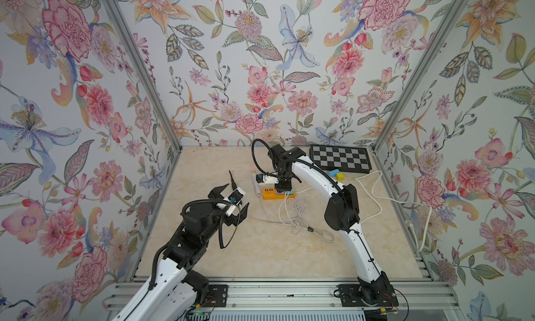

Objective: Charge the electric toothbrush
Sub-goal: Insert the plug into the socket.

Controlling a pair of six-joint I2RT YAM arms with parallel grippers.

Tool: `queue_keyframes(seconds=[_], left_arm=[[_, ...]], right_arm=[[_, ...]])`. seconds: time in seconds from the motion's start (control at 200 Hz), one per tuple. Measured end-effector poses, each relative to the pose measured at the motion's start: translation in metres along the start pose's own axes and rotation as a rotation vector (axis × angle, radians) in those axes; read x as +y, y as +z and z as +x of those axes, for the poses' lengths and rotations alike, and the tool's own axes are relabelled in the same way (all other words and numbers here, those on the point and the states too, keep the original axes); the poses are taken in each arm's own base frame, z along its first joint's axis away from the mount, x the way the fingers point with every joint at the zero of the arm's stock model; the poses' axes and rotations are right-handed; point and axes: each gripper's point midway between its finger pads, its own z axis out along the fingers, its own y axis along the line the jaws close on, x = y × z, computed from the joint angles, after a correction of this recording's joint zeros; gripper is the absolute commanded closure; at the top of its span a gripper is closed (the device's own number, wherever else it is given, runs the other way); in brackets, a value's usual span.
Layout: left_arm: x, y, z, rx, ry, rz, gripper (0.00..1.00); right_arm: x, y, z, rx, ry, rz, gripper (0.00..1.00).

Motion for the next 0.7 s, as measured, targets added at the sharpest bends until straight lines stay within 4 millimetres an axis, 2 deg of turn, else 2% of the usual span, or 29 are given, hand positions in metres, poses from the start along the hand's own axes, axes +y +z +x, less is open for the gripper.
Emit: queue_keyframes(seconds=[0.43, 0.701], left_arm=[[-0.002, 0.001, 0.000, 0.000, 0.001, 0.010, 0.01], [-0.002, 0.001, 0.001, 0.002, 0.001, 0.012, 0.01]], right_arm=[[0.002, 0.011, 0.000, 0.002, -0.045, -0.017, 0.91], [0.002, 0.014, 0.000, 0.011, -0.057, -0.016, 0.86]])
